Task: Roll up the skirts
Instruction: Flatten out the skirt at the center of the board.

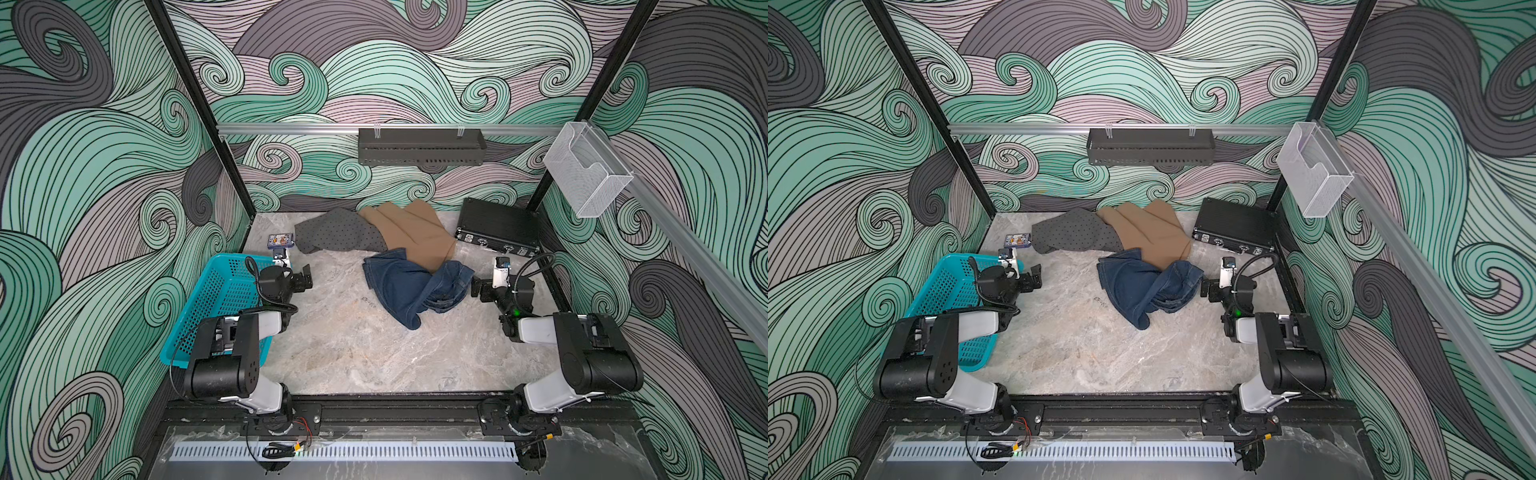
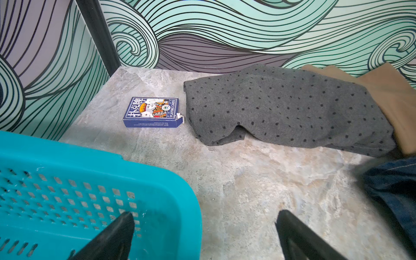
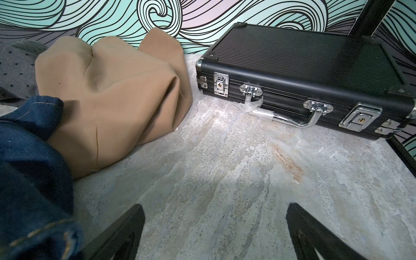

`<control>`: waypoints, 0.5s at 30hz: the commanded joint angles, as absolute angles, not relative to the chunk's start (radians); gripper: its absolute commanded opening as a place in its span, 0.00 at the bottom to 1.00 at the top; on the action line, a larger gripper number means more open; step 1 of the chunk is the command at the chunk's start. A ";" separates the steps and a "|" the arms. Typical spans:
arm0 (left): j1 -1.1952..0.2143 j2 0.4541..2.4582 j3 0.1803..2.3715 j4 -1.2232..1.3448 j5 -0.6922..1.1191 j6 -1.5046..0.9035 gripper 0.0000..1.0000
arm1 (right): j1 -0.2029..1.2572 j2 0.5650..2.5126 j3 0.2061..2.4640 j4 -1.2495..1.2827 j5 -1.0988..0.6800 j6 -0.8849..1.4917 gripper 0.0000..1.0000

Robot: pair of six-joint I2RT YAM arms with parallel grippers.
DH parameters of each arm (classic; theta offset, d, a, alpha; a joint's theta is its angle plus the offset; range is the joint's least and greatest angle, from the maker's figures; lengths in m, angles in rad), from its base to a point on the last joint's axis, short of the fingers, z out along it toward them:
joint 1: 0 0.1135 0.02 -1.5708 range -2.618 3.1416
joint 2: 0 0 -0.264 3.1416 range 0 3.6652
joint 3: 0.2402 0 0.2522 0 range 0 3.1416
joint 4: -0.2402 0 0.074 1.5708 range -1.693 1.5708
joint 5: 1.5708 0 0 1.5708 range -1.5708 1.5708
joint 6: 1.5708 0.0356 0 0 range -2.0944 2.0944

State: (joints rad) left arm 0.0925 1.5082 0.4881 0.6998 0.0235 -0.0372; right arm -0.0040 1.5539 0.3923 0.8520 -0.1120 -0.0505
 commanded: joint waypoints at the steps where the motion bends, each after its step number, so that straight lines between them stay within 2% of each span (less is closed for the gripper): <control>1: 0.083 1.488 0.501 0.595 -0.026 -0.061 0.99 | 0.005 1.513 0.393 0.863 -0.088 -0.049 0.99; 4: 0.057 1.360 0.550 0.429 -0.129 -0.074 0.99 | 0.028 1.360 0.426 0.652 -0.031 -0.049 0.99; 9: -0.122 1.144 0.564 0.400 -0.277 -0.012 0.99 | 0.038 1.156 0.461 0.502 -0.065 0.028 0.99; 11: -0.198 1.102 0.611 0.357 -0.243 -0.006 0.99 | 0.039 1.103 0.474 0.471 -0.065 0.143 0.99; 15: -0.295 1.046 0.625 0.457 -0.003 -0.166 0.99 | 0.031 1.024 0.532 0.343 -0.067 0.507 0.99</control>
